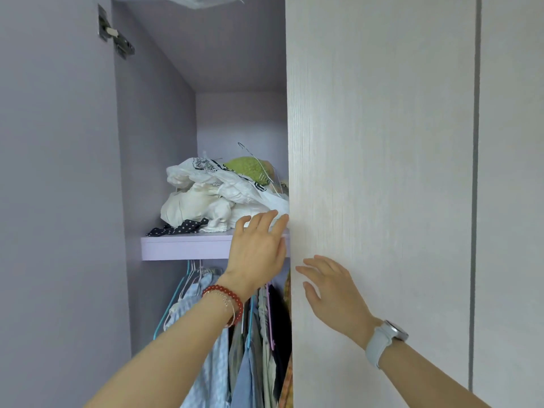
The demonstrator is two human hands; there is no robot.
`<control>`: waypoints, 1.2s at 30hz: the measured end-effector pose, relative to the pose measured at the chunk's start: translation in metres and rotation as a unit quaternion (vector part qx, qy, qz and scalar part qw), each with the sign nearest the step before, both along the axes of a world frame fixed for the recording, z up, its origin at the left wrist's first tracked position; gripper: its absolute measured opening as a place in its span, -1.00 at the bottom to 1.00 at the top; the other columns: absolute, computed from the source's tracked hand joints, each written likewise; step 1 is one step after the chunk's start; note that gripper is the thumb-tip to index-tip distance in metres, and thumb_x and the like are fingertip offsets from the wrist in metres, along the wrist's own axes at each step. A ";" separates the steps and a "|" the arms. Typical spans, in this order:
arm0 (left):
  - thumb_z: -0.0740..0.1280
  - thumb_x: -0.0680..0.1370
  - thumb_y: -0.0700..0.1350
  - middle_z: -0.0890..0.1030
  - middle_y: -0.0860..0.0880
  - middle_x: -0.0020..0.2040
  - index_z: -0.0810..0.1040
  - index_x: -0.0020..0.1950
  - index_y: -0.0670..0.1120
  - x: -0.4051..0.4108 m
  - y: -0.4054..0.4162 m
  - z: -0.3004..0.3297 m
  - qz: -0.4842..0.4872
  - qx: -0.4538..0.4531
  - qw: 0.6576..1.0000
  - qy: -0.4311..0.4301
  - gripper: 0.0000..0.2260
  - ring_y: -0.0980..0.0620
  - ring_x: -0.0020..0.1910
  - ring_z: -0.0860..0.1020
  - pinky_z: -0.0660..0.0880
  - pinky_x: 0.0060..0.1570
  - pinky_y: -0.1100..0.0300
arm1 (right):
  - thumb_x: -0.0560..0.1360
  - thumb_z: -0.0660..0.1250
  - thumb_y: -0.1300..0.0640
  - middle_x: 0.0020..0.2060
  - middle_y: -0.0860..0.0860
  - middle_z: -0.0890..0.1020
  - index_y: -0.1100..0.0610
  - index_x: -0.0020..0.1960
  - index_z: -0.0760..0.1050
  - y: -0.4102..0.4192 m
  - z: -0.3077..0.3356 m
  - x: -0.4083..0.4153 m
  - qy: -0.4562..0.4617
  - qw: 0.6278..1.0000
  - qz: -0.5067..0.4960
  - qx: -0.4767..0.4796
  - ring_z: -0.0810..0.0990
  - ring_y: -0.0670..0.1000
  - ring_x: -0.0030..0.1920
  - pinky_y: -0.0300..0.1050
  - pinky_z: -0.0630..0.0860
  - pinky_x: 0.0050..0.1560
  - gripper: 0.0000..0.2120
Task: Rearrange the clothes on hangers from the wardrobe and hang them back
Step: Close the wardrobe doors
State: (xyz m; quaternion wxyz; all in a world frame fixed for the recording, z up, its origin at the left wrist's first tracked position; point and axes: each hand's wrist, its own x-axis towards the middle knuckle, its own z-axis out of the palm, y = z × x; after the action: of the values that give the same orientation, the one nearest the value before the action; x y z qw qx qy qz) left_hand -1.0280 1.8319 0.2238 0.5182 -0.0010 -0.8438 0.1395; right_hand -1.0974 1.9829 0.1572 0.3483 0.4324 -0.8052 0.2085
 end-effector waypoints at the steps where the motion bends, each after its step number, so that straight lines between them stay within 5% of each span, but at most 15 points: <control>1: 0.11 0.43 -0.07 0.63 -0.07 0.00 0.57 0.11 -0.10 0.014 -0.004 -0.003 -0.006 0.003 1.000 0.007 -0.64 -0.09 -0.05 0.59 0.40 0.02 0.06 | 0.43 0.05 0.06 0.03 0.01 0.63 0.07 0.06 0.59 -0.002 -0.003 0.007 0.021 0.999 0.017 -0.028 0.58 0.08 0.09 0.12 0.54 0.05 -0.61; 6: 0.12 0.47 -0.09 0.63 -0.04 -0.15 0.60 0.00 -0.12 0.111 -0.020 0.006 0.032 0.018 0.995 0.089 -0.70 -0.11 -0.20 0.57 0.27 -0.11 0.14 | 0.46 0.02 0.10 0.05 0.06 0.57 0.16 0.11 0.54 -0.035 -0.019 0.055 -0.019 0.983 0.123 -0.134 0.38 -0.04 0.10 -0.02 0.43 0.07 -0.61; 11: 0.17 0.48 -0.13 0.62 -0.03 -0.20 0.60 -0.10 -0.11 0.230 -0.038 0.003 0.152 0.020 0.973 0.174 -0.79 -0.12 -0.19 0.55 0.26 -0.09 0.11 | 0.46 0.08 0.13 0.02 0.07 0.57 0.18 0.09 0.54 -0.093 -0.031 0.130 -0.012 0.955 0.258 -0.149 0.43 -0.01 0.06 -0.10 0.39 0.08 -0.65; 15: 0.20 0.48 -0.09 0.55 -0.11 0.15 0.55 0.10 -0.12 0.312 -0.065 -0.012 0.286 0.037 0.932 0.221 -0.74 -0.16 0.22 0.42 0.23 0.13 -0.03 | 0.45 0.10 0.13 0.04 0.08 0.58 0.18 0.09 0.54 -0.141 -0.035 0.193 -0.034 0.926 0.348 -0.144 0.43 0.00 0.07 -0.15 0.34 0.11 -0.67; 18: 0.19 0.46 -0.04 0.22 -0.21 0.45 0.26 0.43 -0.12 0.346 -0.082 -0.030 0.347 0.130 0.906 0.206 -0.47 -0.20 0.44 0.14 0.13 0.29 -0.10 | 0.46 0.08 0.10 0.10 0.10 0.58 0.20 0.15 0.52 -0.167 -0.033 0.232 -0.059 0.907 0.401 -0.114 0.40 -0.01 0.12 -0.21 0.29 0.17 -0.62; 20: 0.21 0.48 -0.01 0.08 -0.18 0.51 0.02 0.51 -0.14 0.356 -0.089 -0.042 0.271 0.263 0.907 0.187 -0.33 -0.15 0.48 0.05 0.11 0.37 -0.07 | 0.46 0.04 0.05 0.17 0.07 0.55 0.17 0.21 0.49 -0.179 -0.034 0.254 -0.070 0.900 0.423 -0.080 0.39 -0.01 0.17 -0.22 0.28 0.20 -0.57; 23: 0.27 0.55 -0.12 0.43 0.04 0.26 0.14 0.45 -0.06 0.367 -0.096 -0.059 0.071 0.487 0.852 0.178 -0.49 -0.05 0.29 0.38 0.33 0.19 0.32 | 0.46 0.00 -0.02 0.23 0.01 0.50 0.12 0.28 0.44 -0.186 -0.042 0.275 -0.097 0.885 0.452 -0.052 0.39 -0.02 0.24 -0.29 0.25 0.24 -0.51; 25: 0.26 0.54 -0.18 0.53 0.06 0.02 0.31 0.27 -0.06 0.371 -0.099 -0.070 0.065 0.473 0.857 0.193 -0.68 -0.11 0.08 0.50 0.42 -0.04 0.37 | 0.48 0.01 -0.03 0.23 -0.02 0.49 0.11 0.30 0.42 -0.182 -0.051 0.279 -0.127 0.873 0.469 -0.049 0.38 -0.06 0.26 -0.36 0.22 0.23 -0.52; 28: 0.24 0.55 -0.14 0.53 -0.02 0.18 0.25 0.41 -0.07 0.369 -0.091 -0.078 0.053 0.442 0.873 0.202 -0.57 -0.05 0.12 0.51 0.44 0.09 0.19 | 0.51 0.08 0.02 0.18 -0.06 0.50 0.12 0.27 0.44 -0.169 -0.061 0.273 -0.148 0.860 0.483 -0.064 0.41 -0.08 0.22 -0.34 0.26 0.22 -0.60; 31: 0.20 0.54 -0.15 0.45 0.20 0.25 0.17 0.40 0.13 0.358 -0.065 -0.085 -0.029 0.400 0.897 0.184 -0.53 0.35 0.01 0.50 0.38 -0.02 0.50 | 0.51 0.10 0.04 0.08 -0.20 0.48 0.09 0.22 0.48 -0.151 -0.071 0.260 -0.159 0.843 0.500 -0.116 0.52 -0.08 0.06 -0.26 0.40 0.12 -0.64; 36: 0.24 0.55 -0.09 0.45 0.08 0.15 0.19 0.43 0.07 0.316 -0.035 -0.084 -0.083 0.304 0.947 0.067 -0.52 0.30 0.03 0.47 0.42 -0.03 0.47 | 0.52 0.12 0.11 0.11 -0.16 0.40 0.01 0.23 0.35 -0.104 -0.082 0.243 -0.139 0.845 0.469 -0.217 0.50 -0.17 0.03 -0.32 0.48 0.01 -0.71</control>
State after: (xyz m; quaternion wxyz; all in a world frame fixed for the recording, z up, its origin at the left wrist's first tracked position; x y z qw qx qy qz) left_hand -0.7122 1.7972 0.1401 0.5587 0.0958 -0.8065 -0.1681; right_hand -0.8543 1.8793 0.0750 0.1781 0.6382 -0.4808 0.5742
